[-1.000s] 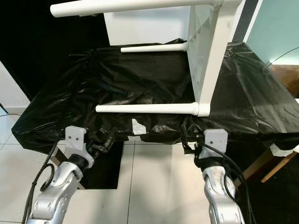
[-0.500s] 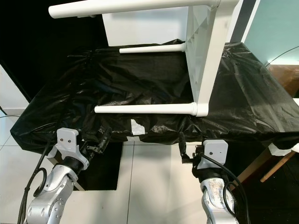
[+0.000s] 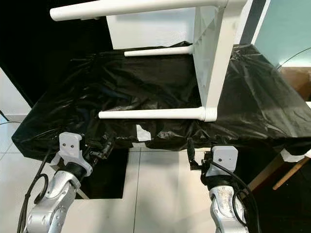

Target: Building children table

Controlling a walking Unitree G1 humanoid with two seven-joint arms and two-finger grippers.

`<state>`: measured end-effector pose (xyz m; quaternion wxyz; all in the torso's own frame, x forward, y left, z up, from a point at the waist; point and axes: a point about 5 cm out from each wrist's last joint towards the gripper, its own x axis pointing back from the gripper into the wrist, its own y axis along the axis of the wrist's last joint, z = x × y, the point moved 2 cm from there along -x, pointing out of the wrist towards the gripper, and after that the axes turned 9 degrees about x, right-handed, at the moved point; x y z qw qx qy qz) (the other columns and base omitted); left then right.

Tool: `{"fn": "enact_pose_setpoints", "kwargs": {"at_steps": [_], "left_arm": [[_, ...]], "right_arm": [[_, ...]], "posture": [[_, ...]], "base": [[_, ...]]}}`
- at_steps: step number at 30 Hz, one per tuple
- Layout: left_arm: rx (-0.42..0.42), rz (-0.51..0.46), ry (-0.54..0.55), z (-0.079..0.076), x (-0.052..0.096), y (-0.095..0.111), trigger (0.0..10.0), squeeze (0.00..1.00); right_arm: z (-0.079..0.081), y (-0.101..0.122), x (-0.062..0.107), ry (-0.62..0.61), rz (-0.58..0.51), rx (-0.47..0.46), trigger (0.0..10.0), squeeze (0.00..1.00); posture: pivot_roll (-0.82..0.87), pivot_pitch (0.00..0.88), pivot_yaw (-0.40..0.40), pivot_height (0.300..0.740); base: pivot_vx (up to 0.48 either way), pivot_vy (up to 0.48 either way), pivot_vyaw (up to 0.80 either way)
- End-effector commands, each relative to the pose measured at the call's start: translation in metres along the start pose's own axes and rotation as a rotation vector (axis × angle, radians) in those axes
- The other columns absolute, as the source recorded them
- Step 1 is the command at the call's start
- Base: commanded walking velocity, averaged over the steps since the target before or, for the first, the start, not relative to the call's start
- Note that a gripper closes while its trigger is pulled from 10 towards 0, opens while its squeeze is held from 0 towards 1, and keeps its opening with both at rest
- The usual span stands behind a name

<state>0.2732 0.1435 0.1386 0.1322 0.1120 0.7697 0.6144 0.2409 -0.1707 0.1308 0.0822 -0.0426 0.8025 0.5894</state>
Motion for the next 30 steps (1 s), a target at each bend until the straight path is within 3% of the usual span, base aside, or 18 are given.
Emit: {"fn": "enact_pose_setpoints", "kwargs": {"at_steps": [1, 15, 30], "left_arm": [[-0.006, 0.007, -0.046, -0.0037, -0.0005, 0.0019, 10.0, 0.0], [-0.018, -0.002, -0.065, -0.0056, -0.0029, 0.0042, 10.0, 0.0], [0.028, -0.013, -0.065, -0.0049, -0.004, 0.0054, 10.0, 0.0]], "right_arm": [[-0.0013, 0.0013, -0.0008, -0.014, -0.009, 0.0, 10.0, 0.0], [-0.0049, 0.0005, -0.0012, -0.021, -0.008, 0.008, 10.0, 0.0], [-0.0058, 0.0005, -0.0044, -0.006, -0.017, 0.017, 10.0, 0.0]], "posture": [[-0.01, 0.0, 0.037, 0.74], [-0.02, 0.0, 0.037, 0.74], [-0.02, 0.0, 0.03, 0.74]], "base": [[0.244, 0.0, 0.0], [0.075, 0.0, 0.0], [0.0, 0.0, 0.0]]}}
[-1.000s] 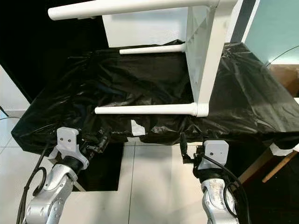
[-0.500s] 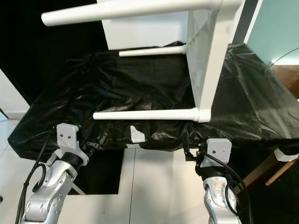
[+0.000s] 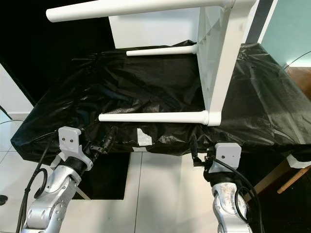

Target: Building children table

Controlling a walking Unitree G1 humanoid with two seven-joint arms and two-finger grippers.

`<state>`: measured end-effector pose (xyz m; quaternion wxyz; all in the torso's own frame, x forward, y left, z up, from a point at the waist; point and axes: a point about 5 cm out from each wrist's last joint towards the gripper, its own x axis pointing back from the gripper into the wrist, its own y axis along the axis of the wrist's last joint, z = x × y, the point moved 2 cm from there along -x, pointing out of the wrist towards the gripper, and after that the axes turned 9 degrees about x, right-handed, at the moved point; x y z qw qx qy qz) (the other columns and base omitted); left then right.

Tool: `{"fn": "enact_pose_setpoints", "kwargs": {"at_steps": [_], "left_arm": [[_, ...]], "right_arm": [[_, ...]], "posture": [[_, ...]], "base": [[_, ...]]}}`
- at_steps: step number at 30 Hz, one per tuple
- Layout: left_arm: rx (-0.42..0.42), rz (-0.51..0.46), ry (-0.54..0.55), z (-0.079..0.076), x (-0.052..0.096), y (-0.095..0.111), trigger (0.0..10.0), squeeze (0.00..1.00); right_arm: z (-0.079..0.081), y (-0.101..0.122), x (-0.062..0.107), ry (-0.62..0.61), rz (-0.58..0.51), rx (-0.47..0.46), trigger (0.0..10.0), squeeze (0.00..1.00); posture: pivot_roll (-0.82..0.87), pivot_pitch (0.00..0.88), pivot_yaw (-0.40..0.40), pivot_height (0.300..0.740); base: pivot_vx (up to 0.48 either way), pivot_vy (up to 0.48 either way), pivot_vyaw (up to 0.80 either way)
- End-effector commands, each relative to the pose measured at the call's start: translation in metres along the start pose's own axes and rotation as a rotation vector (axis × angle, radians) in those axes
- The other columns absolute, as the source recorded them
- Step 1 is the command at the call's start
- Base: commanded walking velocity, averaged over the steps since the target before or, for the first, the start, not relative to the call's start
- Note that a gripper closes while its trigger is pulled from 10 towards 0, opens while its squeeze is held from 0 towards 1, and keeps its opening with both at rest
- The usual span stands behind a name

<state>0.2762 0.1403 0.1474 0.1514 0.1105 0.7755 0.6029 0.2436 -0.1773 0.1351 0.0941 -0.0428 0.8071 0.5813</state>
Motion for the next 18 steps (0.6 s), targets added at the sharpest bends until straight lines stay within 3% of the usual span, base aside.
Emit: {"fn": "enact_pose_setpoints", "kwargs": {"at_steps": [1, 4, 18], "left_arm": [[0.009, 0.018, -0.036, -0.0011, 0.0005, -0.0025, 10.0, 0.0], [0.021, 0.013, -0.034, -0.001, 0.0001, -0.0018, 10.0, 0.0], [0.041, 0.007, -0.019, 0.0003, 0.0014, -0.0015, 10.0, 0.0]], "right_arm": [[0.0015, -0.0011, -0.0008, 0.012, -0.002, -0.002, 10.0, 0.0], [0.0012, -0.0013, -0.0007, 0.014, -0.002, 0.001, 10.0, 0.0], [0.0007, -0.0022, 0.0009, 0.022, 0.002, 0.005, 10.0, 0.0]], "posture": [[-0.02, 0.0, 0.03, 0.74], [-0.02, 0.0, 0.029, 0.74], [-0.02, 0.0, 0.022, 0.74]], "base": [[0.0, 0.0, 0.0], [0.081, 0.0, 0.0], [0.317, 0.0, 0.0]]}}
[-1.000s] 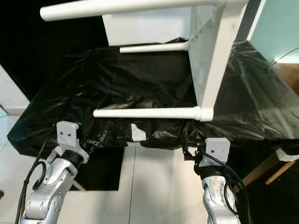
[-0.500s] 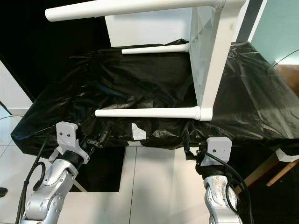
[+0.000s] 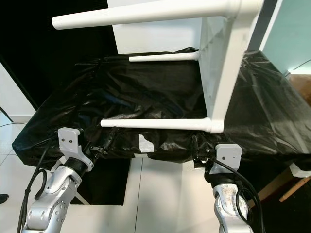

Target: Building children table

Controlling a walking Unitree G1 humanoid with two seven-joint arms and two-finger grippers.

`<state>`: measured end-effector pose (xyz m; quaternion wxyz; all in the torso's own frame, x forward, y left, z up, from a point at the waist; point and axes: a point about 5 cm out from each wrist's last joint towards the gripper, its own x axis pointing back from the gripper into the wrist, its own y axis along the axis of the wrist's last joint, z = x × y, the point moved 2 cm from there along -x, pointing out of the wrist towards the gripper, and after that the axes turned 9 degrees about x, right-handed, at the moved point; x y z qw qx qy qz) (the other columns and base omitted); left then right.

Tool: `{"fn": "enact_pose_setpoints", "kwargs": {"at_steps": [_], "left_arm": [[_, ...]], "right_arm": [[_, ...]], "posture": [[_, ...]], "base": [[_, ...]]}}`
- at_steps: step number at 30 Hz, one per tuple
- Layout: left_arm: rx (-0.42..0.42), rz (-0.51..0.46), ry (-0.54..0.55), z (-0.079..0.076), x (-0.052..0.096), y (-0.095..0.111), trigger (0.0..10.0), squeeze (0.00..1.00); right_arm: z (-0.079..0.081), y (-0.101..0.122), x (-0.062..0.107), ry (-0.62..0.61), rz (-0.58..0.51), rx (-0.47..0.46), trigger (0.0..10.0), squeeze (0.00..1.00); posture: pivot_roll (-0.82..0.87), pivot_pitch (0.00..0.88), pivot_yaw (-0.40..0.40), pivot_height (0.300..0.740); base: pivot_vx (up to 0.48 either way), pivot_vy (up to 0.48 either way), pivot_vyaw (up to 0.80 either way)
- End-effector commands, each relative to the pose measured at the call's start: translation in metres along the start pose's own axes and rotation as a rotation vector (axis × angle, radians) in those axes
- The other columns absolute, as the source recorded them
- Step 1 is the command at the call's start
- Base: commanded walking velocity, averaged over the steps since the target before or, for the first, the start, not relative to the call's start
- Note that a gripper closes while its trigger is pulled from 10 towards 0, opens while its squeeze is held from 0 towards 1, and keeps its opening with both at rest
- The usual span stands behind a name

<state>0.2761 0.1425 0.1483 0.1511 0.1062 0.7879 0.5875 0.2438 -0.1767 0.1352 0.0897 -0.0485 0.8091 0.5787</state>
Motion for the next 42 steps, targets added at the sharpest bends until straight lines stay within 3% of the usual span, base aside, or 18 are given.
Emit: {"fn": "enact_pose_setpoints", "kwargs": {"at_steps": [1, 14, 15, 17, 20, 21, 23, 24, 25, 27, 29, 33, 34, 42], "left_arm": [[0.011, 0.014, -0.023, -0.002, 0.001, -0.003, 10.0, 0.0], [0.044, -0.07, -0.011, 0.001, 0.004, 0.011, 10.0, 0.0], [-0.036, -0.09, -0.01, 0.003, 0.005, 0.016, 10.0, 0.0], [-0.036, -0.09, -0.01, 0.003, 0.005, 0.016, 10.0, 0.0], [-0.285, -0.16, -0.011, 0.004, 0.006, 0.039, 10.0, 0.0], [-0.285, -0.16, -0.011, 0.004, 0.006, 0.039, 10.0, 0.0], [-0.43, -0.217, -0.03, -0.001, 0.005, 0.06, 10.0, 0.0], [-0.43, -0.217, -0.03, -0.001, 0.005, 0.06, 10.0, 0.0], [-0.533, -0.285, -0.03, -0.004, 0.003, 0.084, 10.0, 0.0], [-0.563, -0.311, -0.023, -0.004, 0.002, 0.092, 10.0, 0.0], [-0.676, -0.375, -0.008, -0.006, 0.001, 0.109, 10.0, 0.0], [-0.773, -0.46, 0.025, -0.006, -0.001, 0.128, 10.0, 0.0], [-0.85, -0.49, 0.032, -0.01, -0.003, 0.137, 10.0, 0.0], [-1.049, -0.529, -0.018, -0.031, -0.022, 0.156, 10.0, 0.0]], "right_arm": [[0.0, -0.003, 0.001, 0.009, 0.006, 0.001, 10.0, 0.0], [-0.004, -0.005, 0.003, 0.014, 0.012, 0.016, 10.0, 0.0], [-0.005, -0.005, 0.003, 0.013, 0.013, 0.018, 10.0, 0.0], [-0.005, -0.005, 0.003, 0.013, 0.013, 0.018, 10.0, 0.0], [-0.007, -0.005, 0.002, 0.012, 0.014, 0.019, 10.0, 0.0], [-0.007, -0.005, 0.002, 0.012, 0.014, 0.019, 10.0, 0.0], [-0.007, -0.004, 0.0, 0.022, 0.012, 0.007, 10.0, 0.0], [-0.007, -0.004, 0.0, 0.022, 0.012, 0.007, 10.0, 0.0], [-0.002, 0.0, -0.004, 0.063, 0.003, -0.018, 10.0, 0.0], [0.0, 0.001, -0.006, 0.079, 0.001, -0.029, 10.0, 0.0], [0.003, 0.003, -0.01, 0.109, 0.005, -0.061, 10.0, 0.0], [0.009, 0.004, -0.014, 0.148, 0.006, -0.078, 10.0, 0.0], [0.011, 0.005, -0.016, 0.163, 0.002, -0.079, 10.0, 0.0], [0.016, 0.006, -0.026, 0.179, -0.001, -0.087, 10.0, 0.0]], "posture": [[-0.02, 0.0, 0.021, 0.74], [-0.02, 0.0, 0.021, 0.74], [-0.02, 0.0, 0.023, 0.74], [-0.02, 0.0, 0.023, 0.74], [-0.02, 0.0, 0.024, 0.74], [-0.02, 0.0, 0.024, 0.74], [-0.01, 0.0, 0.022, 0.74], [-0.01, 0.0, 0.022, 0.74], [-0.01, 0.0, 0.02, 0.74], [-0.01, 0.0, 0.02, 0.74], [-0.01, 0.0, 0.021, 0.74], [-0.01, 0.0, 0.024, 0.74], [-0.01, 0.0, 0.028, 0.74], [0.0, 0.0, 0.037, 0.74]], "base": [[0.247, 0.0, 0.0], [0.019, 0.0, 0.0], [0.0, 0.0, 0.0], [0.0, 0.0, 0.0], [0.0, 0.0, 0.0], [0.0, 0.0, 0.0], [0.0, 0.0, 0.0], [0.0, 0.0, 0.0], [0.0, 0.0, 0.0], [0.0, 0.0, 0.0], [0.0, 0.0, 0.0], [0.0, 0.0, 0.0], [0.0, 0.0, 0.0], [0.0, 0.0, 0.0]]}}
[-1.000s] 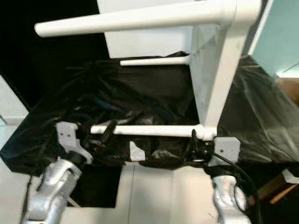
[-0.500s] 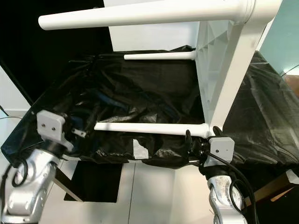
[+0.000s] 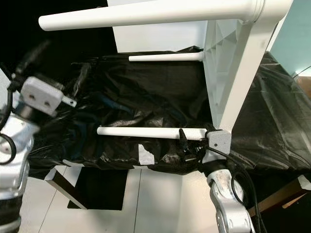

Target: Building children table

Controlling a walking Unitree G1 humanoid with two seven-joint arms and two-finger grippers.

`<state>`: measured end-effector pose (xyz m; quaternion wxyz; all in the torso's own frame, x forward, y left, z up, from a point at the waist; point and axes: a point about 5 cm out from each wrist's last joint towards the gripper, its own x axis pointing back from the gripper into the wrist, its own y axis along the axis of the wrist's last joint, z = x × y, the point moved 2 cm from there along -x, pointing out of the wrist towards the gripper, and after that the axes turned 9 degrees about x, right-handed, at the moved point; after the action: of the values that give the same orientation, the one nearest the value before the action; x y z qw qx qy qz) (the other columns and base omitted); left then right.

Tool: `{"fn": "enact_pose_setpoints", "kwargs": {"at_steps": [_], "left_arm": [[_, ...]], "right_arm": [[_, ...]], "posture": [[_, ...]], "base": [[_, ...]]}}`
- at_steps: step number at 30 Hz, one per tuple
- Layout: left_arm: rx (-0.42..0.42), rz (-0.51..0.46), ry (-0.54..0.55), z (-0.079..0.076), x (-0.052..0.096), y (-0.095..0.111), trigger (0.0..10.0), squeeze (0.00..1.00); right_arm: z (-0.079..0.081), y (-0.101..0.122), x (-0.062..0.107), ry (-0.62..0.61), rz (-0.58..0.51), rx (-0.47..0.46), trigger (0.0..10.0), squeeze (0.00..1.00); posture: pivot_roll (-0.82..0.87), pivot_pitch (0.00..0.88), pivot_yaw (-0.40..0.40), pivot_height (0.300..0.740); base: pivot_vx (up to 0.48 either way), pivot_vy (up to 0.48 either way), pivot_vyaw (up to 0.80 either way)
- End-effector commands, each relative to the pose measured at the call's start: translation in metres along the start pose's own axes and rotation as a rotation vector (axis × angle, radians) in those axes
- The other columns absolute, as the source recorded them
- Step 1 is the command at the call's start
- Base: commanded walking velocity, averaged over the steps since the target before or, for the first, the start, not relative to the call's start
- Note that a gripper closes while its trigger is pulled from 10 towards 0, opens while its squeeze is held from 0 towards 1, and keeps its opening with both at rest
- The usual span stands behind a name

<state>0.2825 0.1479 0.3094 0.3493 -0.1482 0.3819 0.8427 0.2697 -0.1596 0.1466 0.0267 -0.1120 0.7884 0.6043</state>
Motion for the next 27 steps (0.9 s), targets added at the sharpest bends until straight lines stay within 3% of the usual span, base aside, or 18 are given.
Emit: {"fn": "enact_pose_setpoints", "kwargs": {"at_steps": [1, 4, 7, 12, 19, 21, 26, 27], "left_arm": [[-0.055, 0.003, 0.04, -0.001, -0.007, -0.002, 10.0, 0.0], [-0.057, 0.006, 0.037, -0.002, -0.01, -0.002, 10.0, 0.0], [-0.13, -0.032, -0.028, -0.012, -0.026, 0.008, 10.0, 0.0], [-0.193, -0.089, -0.013, -0.006, -0.041, 0.021, 10.0, 0.0], [-0.242, -0.12, -0.002, -0.004, -0.048, 0.028, 10.0, 0.0], [-0.299, -0.164, -0.001, -0.006, -0.056, 0.037, 10.0, 0.0], [-0.319, -0.187, -0.014, -0.009, -0.062, 0.043, 10.0, 0.0], [-0.34, -0.206, -0.041, -0.012, -0.069, 0.047, 10.0, 0.0]], "right_arm": [[0.001, -0.004, -0.004, 0.007, 0.023, -0.012, 10.0, 0.0], [0.002, -0.003, -0.005, 0.005, 0.02, -0.017, 10.0, 0.0], [0.005, 0.001, -0.015, 0.0, 0.006, -0.039, 10.0, 0.0], [0.012, 0.003, -0.02, 0.005, 0.003, -0.062, 10.0, 0.0], [0.017, 0.002, -0.018, 0.014, 0.01, -0.079, 10.0, 0.0], [0.021, 0.0, -0.014, 0.024, 0.024, -0.092, 10.0, 0.0], [0.023, 0.001, -0.011, 0.028, 0.027, -0.096, 10.0, 0.0], [0.023, 0.001, -0.008, 0.031, 0.03, -0.097, 10.0, 0.0]], "posture": [[0.0, 0.0, 0.042, 0.74], [0.0, 0.0, 0.042, 0.74], [0.01, 0.0, 0.049, 0.74], [0.02, 0.0, 0.055, 0.74], [0.02, 0.0, 0.054, 0.74], [0.02, 0.0, 0.046, 0.74], [0.02, 0.0, 0.046, 0.74], [0.02, 0.0, 0.051, 0.74]], "base": [[0.0, 0.0, 0.0], [0.0, 0.0, 0.0], [0.0, 0.0, 0.0], [0.0, 0.0, 0.0], [0.0, 0.0, 0.0], [0.0, 0.0, 0.0], [0.0, 0.0, 0.0], [0.0, 0.0, 0.0]]}}
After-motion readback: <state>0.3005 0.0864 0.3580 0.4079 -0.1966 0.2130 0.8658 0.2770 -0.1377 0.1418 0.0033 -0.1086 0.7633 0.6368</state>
